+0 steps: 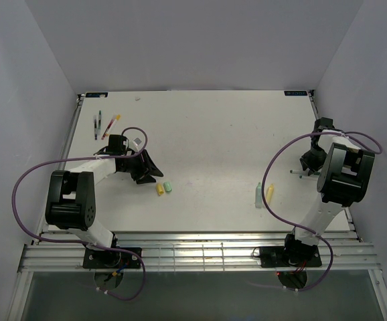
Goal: Open the pen caps
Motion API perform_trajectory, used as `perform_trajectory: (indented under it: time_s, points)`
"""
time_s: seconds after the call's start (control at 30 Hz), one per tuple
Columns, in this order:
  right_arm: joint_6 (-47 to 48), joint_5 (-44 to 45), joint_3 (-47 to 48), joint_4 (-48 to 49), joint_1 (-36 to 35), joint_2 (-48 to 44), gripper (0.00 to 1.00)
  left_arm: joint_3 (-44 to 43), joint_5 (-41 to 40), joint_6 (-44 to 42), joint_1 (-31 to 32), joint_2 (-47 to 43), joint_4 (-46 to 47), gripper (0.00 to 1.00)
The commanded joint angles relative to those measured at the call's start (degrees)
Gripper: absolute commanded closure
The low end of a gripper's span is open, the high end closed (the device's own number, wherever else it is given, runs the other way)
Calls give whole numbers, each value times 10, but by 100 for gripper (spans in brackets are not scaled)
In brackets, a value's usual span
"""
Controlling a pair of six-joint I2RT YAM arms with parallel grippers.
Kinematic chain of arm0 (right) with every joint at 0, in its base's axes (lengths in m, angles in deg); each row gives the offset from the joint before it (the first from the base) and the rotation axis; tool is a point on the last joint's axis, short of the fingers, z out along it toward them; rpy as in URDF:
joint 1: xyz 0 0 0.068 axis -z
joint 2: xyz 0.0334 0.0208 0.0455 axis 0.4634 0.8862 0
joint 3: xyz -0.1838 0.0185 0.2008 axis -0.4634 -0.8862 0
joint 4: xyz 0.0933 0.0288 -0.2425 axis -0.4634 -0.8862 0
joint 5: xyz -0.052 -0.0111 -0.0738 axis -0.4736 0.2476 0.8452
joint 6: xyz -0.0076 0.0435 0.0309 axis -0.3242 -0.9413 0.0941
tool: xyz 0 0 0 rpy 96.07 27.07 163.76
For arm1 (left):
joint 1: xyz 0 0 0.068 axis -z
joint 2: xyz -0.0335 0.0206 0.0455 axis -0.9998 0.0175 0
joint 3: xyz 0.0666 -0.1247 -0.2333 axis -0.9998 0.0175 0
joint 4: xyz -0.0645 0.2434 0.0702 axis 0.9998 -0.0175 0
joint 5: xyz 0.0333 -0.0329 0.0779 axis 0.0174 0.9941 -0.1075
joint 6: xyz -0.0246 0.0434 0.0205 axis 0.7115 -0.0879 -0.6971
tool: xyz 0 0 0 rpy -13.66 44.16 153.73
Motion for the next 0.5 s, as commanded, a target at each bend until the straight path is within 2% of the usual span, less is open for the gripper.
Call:
perform_trajectory:
  time_s: [0.0,0.27,0.47]
  points:
    - [3,-4,-7,11,3,16,62,-18,0,-7,3,-5,-4,43]
    - [11,-26,21,12,-29,64,65,-28,-4,-8,3,-8,-14,43]
    - [28,-43,59,1,-68,109,83,-47,-11,-9,3,-15,-30,43]
